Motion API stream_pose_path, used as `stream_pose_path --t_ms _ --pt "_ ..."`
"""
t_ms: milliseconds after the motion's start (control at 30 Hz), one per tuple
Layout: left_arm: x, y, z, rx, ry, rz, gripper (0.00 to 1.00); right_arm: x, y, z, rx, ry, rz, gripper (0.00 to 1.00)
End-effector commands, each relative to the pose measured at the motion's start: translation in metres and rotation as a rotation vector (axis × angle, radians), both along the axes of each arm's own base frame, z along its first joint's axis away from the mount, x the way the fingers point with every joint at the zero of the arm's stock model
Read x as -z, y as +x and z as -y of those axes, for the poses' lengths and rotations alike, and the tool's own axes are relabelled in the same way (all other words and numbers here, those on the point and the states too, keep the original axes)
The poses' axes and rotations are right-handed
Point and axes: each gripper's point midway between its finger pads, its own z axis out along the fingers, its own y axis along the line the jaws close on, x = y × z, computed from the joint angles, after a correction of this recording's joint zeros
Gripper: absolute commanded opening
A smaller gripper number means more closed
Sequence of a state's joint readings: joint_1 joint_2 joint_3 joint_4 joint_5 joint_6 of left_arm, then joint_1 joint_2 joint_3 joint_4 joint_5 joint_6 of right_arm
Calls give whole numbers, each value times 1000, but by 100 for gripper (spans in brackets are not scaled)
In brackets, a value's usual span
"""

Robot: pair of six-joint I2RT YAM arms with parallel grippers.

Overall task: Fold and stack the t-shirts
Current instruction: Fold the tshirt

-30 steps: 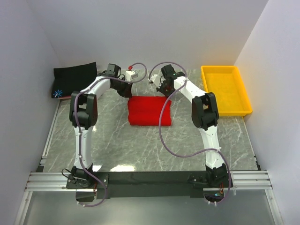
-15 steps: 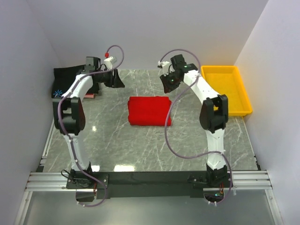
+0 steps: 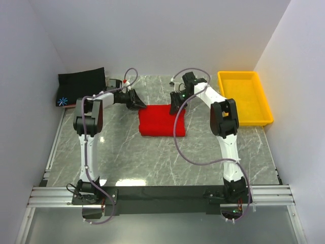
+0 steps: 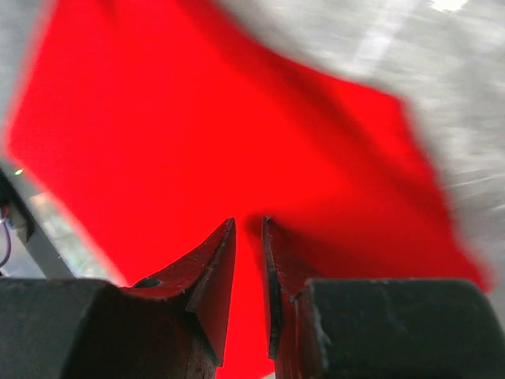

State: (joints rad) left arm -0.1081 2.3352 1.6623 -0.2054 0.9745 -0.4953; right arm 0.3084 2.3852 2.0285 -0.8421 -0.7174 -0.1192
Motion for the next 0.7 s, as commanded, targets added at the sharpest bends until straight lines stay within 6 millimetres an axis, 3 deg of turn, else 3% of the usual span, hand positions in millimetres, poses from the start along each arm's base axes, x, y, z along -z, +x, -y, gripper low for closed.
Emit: stream_pose_path --t_ms 0,133,233,267,333,400,500,533,600,667 --pt "-1 26 4 -40 -25 8 20 0 38 19 67 23 47 27" --pt "16 37 -6 -61 9 23 19 -5 61 24 95 25 98 28" --pt "-8 46 -13 -34 12 109 20 -34 66 23 101 49 146 30" --pt "-29 45 -14 -6 17 177 21 -54 59 22 92 70 165 31" --pt "-51 36 -15 29 22 225 22 -72 46 20 96 105 147 31" --pt "-80 15 -12 62 -9 250 25 -91 16 17 84 155 109 31" --pt "-96 -23 2 79 -78 203 26 -99 -18 11 94 223 29 31" --pt "-91 -45 12 96 -94 165 25 -90 -28 8 102 233 -20 32" --pt "-88 -59 25 107 -127 128 25 -83 -38 3 89 247 -61 32" --pt "-67 -73 37 115 -109 60 23 -62 -42 1 97 249 -127 31"
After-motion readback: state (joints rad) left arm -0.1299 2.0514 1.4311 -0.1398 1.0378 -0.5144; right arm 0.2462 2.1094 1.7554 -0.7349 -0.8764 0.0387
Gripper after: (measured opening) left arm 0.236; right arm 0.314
